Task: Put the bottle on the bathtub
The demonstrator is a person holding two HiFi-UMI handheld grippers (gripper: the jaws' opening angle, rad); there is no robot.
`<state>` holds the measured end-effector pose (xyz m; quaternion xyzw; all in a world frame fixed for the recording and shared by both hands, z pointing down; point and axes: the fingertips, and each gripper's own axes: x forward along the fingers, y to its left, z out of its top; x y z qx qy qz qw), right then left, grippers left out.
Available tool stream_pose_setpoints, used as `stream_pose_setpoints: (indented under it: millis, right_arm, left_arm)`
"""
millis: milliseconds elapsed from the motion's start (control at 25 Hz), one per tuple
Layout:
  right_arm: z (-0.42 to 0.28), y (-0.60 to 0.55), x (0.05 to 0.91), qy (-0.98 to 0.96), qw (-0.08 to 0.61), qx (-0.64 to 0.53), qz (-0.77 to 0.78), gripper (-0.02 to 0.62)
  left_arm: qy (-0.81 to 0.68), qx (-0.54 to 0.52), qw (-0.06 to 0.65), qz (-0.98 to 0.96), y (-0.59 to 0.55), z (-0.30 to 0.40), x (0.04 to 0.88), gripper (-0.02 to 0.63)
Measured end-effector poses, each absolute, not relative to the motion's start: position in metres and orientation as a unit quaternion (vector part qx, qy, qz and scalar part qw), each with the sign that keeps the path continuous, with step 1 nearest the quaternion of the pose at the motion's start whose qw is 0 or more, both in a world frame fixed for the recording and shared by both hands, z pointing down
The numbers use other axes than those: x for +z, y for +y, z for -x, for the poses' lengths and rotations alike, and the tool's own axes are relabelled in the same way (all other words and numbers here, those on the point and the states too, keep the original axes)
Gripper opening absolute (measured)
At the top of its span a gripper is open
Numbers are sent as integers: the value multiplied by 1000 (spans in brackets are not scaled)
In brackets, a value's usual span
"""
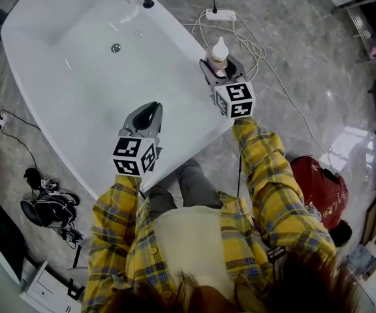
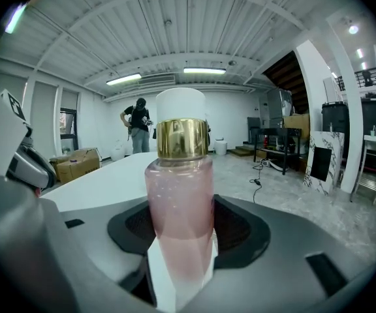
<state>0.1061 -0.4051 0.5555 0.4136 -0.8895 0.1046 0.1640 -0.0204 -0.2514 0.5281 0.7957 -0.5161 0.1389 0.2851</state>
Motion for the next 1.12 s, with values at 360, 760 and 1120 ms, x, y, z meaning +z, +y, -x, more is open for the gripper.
stream_pose_setpoints:
  millis: [360,760,1120]
  right_arm:
    - [-109,-398,557,-890,176,108,-406,232]
    - [-108,-399,562,-882,201,125,-407,232]
    - [-116,-386,559,-868,208,137,-429,232]
  left_arm:
    - [-502,139,289,-803,-248,16,527,37]
    - [-496,125,286,-810,-247,17,521,37]
    - [-490,116,281,-817,-241,21,514,37]
